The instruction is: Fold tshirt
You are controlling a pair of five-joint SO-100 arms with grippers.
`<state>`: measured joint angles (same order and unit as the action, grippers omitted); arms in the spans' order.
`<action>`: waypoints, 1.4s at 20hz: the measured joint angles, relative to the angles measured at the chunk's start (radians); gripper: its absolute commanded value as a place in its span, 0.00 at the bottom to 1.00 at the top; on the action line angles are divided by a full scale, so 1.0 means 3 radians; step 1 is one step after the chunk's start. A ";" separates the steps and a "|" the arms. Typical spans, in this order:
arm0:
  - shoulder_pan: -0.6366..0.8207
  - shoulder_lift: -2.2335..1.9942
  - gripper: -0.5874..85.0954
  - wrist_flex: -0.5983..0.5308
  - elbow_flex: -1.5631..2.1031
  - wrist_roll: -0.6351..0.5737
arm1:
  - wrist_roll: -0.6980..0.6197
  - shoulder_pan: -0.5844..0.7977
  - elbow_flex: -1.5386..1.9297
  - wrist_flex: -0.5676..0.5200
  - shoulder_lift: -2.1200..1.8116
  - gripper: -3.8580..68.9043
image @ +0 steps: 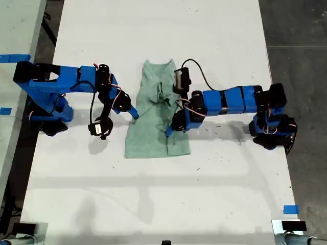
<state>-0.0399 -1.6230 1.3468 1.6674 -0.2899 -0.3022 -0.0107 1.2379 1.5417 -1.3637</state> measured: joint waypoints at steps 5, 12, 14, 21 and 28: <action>-0.0205 0.0138 0.31 -0.0020 -0.0026 0.0205 | 0.0015 0.0112 0.0665 0.0072 -0.0762 0.32; -0.0404 0.0706 0.29 -0.0511 -0.0020 0.0435 | 0.0026 0.0179 0.1365 0.0041 -0.1483 0.31; -0.0404 0.0890 0.23 -0.0803 0.0169 0.0537 | 0.0031 0.0184 0.1447 -0.0015 -0.1570 0.31; -0.0414 0.0793 0.01 -0.1258 0.0542 0.0747 | 0.0061 0.0184 0.1703 -0.0235 -0.1621 0.30; -0.0404 0.0782 0.02 -0.0854 0.0317 0.0849 | 0.0056 0.0184 0.1836 -0.0353 -0.1626 0.30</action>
<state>-0.1611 -1.3883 1.0907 1.7625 -0.0353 -0.2853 0.0445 1.7886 1.4358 -1.8515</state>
